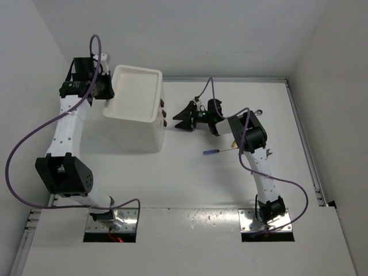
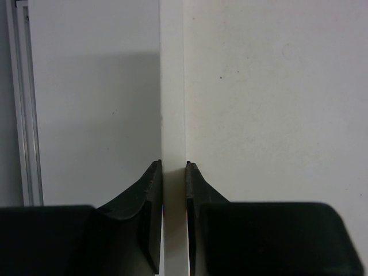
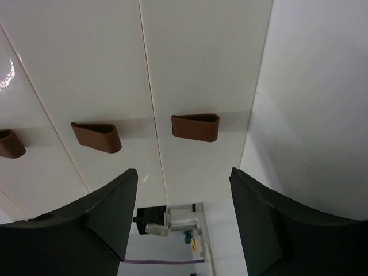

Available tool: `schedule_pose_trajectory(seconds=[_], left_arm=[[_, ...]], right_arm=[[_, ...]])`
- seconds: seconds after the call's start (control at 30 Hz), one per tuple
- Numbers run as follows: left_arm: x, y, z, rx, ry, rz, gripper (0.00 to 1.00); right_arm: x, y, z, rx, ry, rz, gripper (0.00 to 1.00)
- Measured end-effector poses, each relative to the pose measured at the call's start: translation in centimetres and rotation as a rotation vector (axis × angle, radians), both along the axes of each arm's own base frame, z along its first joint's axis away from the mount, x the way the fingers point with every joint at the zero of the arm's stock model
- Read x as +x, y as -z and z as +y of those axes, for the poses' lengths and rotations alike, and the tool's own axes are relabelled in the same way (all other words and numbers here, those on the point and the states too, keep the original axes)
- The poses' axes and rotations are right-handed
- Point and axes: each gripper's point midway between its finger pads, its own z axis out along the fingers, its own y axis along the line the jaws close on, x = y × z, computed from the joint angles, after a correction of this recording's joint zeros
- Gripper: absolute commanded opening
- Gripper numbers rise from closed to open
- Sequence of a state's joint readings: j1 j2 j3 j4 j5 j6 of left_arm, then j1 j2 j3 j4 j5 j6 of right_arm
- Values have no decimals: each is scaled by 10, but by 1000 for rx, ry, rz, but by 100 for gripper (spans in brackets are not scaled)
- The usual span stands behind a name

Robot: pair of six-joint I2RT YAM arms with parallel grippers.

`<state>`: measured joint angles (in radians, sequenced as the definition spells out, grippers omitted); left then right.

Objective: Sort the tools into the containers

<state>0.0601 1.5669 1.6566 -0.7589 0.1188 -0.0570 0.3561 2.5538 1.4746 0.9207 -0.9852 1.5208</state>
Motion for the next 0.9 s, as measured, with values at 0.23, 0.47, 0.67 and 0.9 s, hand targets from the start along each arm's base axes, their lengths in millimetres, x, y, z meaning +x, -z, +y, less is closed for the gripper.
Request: schedule_pose_trajectory(seconds=[0.23, 0.47, 0.67, 0.9], left_arm=[[0, 0, 0, -3, -2, -27, 0], [0, -1, 0, -4, -4, -37, 0], [0, -1, -1, -5, -4, -42, 0], [0, 0, -1, -5, -3, -46, 0]], right_arm=[[-11, -3, 25, 8, -9, 23, 63], [-12, 7, 38, 2, -6, 35, 63], [-5, 8, 43, 7, 7, 20, 63], [1, 14, 45, 17, 19, 18, 49]])
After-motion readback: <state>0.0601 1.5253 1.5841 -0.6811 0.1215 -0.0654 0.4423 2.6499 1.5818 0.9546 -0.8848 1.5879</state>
